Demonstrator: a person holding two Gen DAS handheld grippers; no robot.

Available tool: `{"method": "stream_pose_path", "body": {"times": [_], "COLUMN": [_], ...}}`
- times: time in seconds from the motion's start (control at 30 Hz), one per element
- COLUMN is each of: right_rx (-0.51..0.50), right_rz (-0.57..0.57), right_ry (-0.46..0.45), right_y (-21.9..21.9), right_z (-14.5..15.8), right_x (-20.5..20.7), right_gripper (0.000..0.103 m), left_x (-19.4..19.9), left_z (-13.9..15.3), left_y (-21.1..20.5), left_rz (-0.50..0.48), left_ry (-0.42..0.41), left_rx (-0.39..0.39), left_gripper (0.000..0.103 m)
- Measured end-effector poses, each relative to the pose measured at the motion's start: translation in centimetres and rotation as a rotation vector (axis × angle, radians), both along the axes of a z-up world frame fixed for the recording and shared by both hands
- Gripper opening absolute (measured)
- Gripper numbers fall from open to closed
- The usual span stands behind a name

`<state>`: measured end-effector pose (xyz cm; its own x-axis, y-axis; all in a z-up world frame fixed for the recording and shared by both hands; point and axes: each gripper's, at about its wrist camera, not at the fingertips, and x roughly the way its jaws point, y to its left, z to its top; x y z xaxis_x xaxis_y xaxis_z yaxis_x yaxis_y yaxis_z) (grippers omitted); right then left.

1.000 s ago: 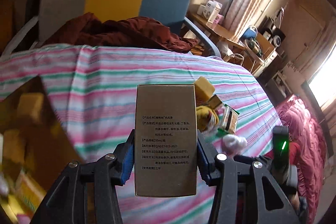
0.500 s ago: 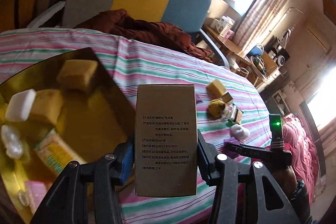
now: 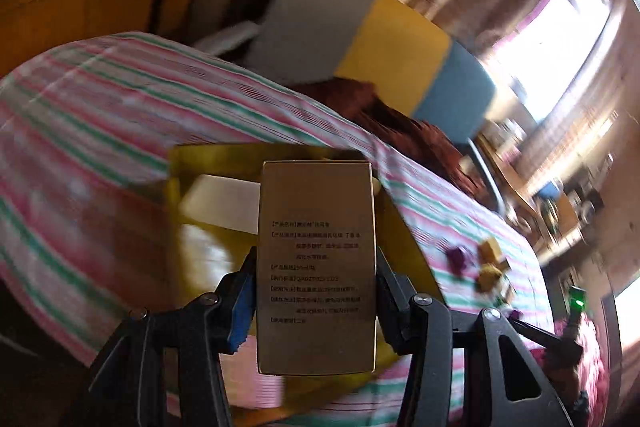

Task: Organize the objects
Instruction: 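Carry the beige box and purple packet into the gold tray and release both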

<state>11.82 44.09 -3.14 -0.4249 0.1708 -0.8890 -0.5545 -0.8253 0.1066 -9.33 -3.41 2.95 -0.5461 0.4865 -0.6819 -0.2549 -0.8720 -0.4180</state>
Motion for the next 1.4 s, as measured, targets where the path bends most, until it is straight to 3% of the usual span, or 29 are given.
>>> {"method": "stream_pose_path", "body": {"times": [0.13, 0.33, 0.6, 1.0, 1.17, 1.27, 1.4], "right_rx": [0.028, 0.023, 0.037, 0.02, 0.011, -0.017, -0.059], "right_rz": [0.072, 0.277, 0.522, 0.592, 0.61, 0.606, 0.618], "right_ry": [0.068, 0.176, 0.173, 0.126, 0.068, 0.05, 0.052], "right_y": [-2.9, -9.4, -18.5, -22.2, -23.1, -23.3, -23.8], "right_z": [2.5, 5.9, 6.2, 4.6, 2.9, 2.0, 1.4], "right_x": [-2.5, -6.6, -13.1, -16.4, -17.2, -17.4, -17.3], "right_gripper": [0.035, 0.035, 0.035, 0.035, 0.038, 0.055, 0.063], "left_x": [0.1, 0.5, -0.8, -4.2, -4.7, -4.2, -3.1], "left_z": [-0.2, -0.9, -2.0, -6.0, -6.6, -6.2, -5.0], "left_y": [-2.7, -4.7, -2.6, 0.3, -0.4, -1.0, -1.4], "left_rz": [0.06, 0.093, 0.028, 0.025, 0.077, 0.089, 0.106], "left_ry": [0.007, -0.01, -0.039, -0.121, -0.124, -0.104, -0.048], "left_rx": [-0.006, -0.004, 0.029, -0.042, -0.092, -0.085, -0.095], "left_gripper": [0.051, 0.051, 0.051, 0.052, 0.062, 0.062, 0.062]}}
